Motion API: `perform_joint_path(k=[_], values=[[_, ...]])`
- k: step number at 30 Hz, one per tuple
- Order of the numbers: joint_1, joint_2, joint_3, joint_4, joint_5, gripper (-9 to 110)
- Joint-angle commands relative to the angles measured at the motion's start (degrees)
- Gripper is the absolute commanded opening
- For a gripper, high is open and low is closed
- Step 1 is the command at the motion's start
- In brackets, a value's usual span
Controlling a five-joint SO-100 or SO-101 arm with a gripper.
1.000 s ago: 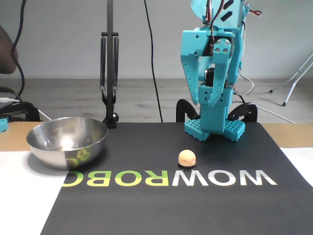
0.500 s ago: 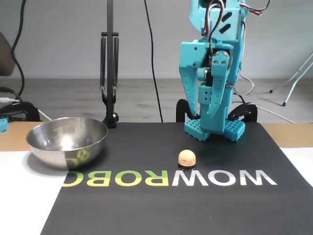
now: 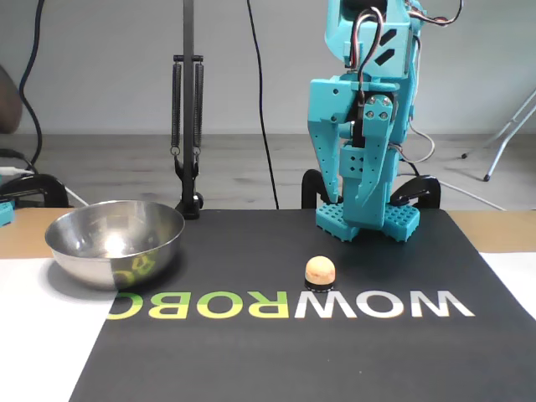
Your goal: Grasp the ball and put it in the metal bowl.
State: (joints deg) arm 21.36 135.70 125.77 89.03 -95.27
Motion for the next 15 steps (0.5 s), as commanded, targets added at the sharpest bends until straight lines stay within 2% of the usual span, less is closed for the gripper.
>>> perform_joint_path(k=[1,15], values=[[0.26,0.97,0.7,-0.62,0.18,31],[0.26,11.16,10.2,-0.79,0.0,32]])
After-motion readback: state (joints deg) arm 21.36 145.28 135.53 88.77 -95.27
